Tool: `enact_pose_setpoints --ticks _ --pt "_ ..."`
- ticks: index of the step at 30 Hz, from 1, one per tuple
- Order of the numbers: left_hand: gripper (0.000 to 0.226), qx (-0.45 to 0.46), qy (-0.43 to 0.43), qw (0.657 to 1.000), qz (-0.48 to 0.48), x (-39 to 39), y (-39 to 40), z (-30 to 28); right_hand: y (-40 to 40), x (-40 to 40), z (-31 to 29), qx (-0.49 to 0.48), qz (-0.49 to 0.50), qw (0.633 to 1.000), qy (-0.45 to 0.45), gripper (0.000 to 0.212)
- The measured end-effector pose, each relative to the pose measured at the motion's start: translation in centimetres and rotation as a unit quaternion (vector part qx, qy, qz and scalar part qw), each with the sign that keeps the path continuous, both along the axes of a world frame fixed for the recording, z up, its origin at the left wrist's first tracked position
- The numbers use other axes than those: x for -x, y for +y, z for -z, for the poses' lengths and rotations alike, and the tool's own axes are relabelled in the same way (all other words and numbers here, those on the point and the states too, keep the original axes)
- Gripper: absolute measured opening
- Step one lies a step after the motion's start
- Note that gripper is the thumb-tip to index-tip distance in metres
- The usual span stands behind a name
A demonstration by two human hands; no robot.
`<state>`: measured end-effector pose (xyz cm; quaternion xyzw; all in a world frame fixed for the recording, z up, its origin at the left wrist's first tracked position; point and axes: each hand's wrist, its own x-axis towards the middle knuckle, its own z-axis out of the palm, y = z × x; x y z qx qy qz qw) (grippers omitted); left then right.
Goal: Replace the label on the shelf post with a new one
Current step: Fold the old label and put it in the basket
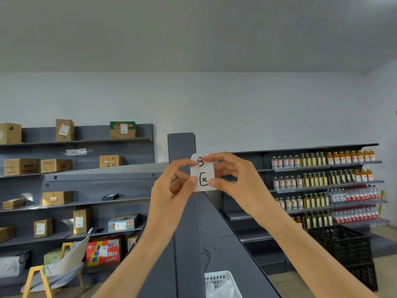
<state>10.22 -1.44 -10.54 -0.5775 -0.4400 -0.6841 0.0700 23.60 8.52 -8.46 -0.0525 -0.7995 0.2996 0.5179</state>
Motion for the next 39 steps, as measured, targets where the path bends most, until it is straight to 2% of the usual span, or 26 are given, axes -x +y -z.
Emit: enact_pose_setpoints --ticks 4,9,16,19,27,33,37,39 --pt "0.033 0.015 0.016 1.000 -0.011 0.5 0.1 -0.3 0.2 0.1 -0.2 0.007 -0.006 1.000 0.024 0.040" --pt "0.028 0.012 0.025 1.000 0.003 0.9 0.3 -0.6 0.4 0.4 -0.3 0.031 -0.062 0.997 0.028 0.033" --pt "0.006 -0.022 0.036 0.997 -0.070 1.9 1.1 -1.0 0.1 1.0 -0.5 0.053 -0.076 0.994 0.057 0.034" --pt "0.001 -0.031 0.044 0.995 -0.084 2.4 1.3 -1.3 0.3 1.5 -0.6 0.046 -0.054 0.996 0.058 0.034" --pt "0.010 -0.030 0.054 0.997 -0.044 2.2 1.3 -1.2 0.5 2.5 -0.7 0.022 0.024 0.998 0.048 0.037" --pt "0.016 -0.032 0.049 0.997 -0.053 2.2 1.4 -1.1 0.1 2.7 -1.2 -0.018 0.102 0.993 0.057 0.026" --pt "0.016 -0.041 0.047 0.997 -0.047 2.5 1.7 -1.5 0.1 3.1 -1.2 -0.031 0.105 0.994 0.031 0.018" --pt "0.015 -0.045 0.039 0.998 -0.029 2.6 1.7 -1.8 0.3 3.4 -1.1 -0.025 0.073 0.997 0.022 0.017"
